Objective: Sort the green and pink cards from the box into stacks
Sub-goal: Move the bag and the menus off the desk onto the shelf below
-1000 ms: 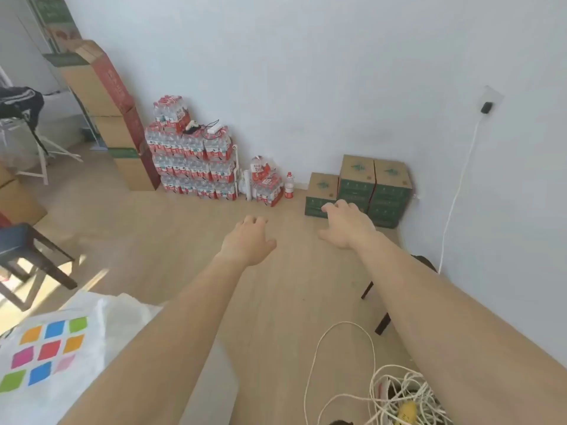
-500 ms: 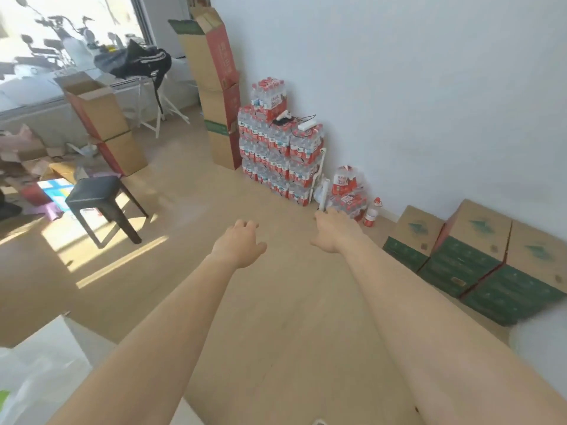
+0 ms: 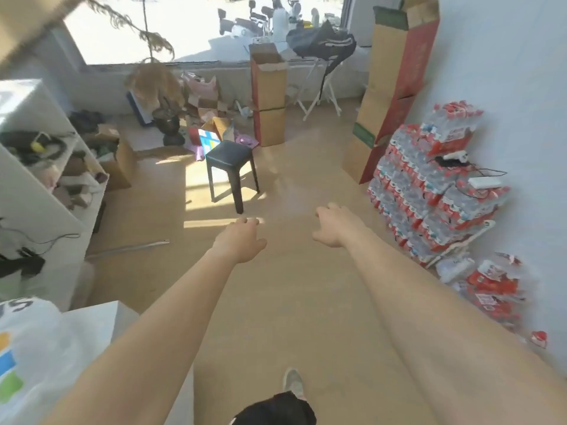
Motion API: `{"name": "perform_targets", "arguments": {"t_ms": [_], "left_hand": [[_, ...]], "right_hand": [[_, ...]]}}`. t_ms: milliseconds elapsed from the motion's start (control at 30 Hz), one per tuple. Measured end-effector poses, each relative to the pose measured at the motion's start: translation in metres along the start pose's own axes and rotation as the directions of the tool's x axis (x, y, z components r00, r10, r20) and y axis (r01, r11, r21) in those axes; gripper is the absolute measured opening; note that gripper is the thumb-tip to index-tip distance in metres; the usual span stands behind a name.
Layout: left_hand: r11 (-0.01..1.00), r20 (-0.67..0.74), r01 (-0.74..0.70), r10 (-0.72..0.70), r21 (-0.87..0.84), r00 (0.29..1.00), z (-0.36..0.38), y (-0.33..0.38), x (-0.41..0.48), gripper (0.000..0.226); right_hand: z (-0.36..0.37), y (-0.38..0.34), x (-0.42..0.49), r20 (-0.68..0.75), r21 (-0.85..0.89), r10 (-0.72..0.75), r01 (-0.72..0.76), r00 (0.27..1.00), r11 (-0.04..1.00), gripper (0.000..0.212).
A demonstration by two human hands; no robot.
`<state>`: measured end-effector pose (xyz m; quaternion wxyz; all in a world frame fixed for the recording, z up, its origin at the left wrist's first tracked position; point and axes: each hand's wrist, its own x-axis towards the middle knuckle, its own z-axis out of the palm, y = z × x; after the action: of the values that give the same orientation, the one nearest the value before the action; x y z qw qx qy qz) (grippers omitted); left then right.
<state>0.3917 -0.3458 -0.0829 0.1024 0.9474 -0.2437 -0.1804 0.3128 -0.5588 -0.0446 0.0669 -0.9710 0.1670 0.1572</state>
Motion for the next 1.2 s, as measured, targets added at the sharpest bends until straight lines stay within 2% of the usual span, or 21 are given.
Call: {"name": "perform_targets", "arguments": {"t_ms": [200, 433, 633, 800, 1100, 1200], "left_hand": [[0.97, -0.07, 0.219, -0.226, -0.102, 0.972, -0.05, -0.061, 0.062, 0.059], [0.853, -0.097, 0.465, -0.497, -0.237, 0.862, -0.079, -0.15, 0.106, 0.058], [0.683, -0.115, 0.649, -0.713, -0.335, 0.692, -0.102, -0.225, 0.14, 0.06], [0.502, -0.101, 0.735, -0.85, -0.455, 0.518, -0.128, -0.272, 0.155, 0.059], [0.169, -0.05, 0.798, -0.984, -0.578, 0.171, -0.134, -0.378, 0.091, 0.06], [0.06, -0.025, 0.785, -0.998, -0.617, 0.057, -0.13, -0.426, 0.059, 0.062]], "right_hand": [[-0.06, -0.072, 0.127, 0.011, -0.1, -0.247, 0.247, 0.969, 0.964, 0.056], [-0.077, -0.181, 0.253, 0.108, -0.182, -0.54, 0.551, 0.835, 0.815, 0.055], [-0.085, -0.288, 0.348, 0.17, -0.267, -0.754, 0.766, 0.635, 0.585, 0.052], [-0.104, -0.383, 0.396, 0.251, -0.293, -0.854, 0.877, 0.456, 0.382, 0.052], [-0.072, -0.585, 0.387, 0.403, -0.263, -0.912, 0.964, 0.078, -0.034, 0.052], [-0.051, -0.658, 0.366, 0.449, -0.267, -0.893, 0.951, -0.018, -0.154, 0.055]]}}
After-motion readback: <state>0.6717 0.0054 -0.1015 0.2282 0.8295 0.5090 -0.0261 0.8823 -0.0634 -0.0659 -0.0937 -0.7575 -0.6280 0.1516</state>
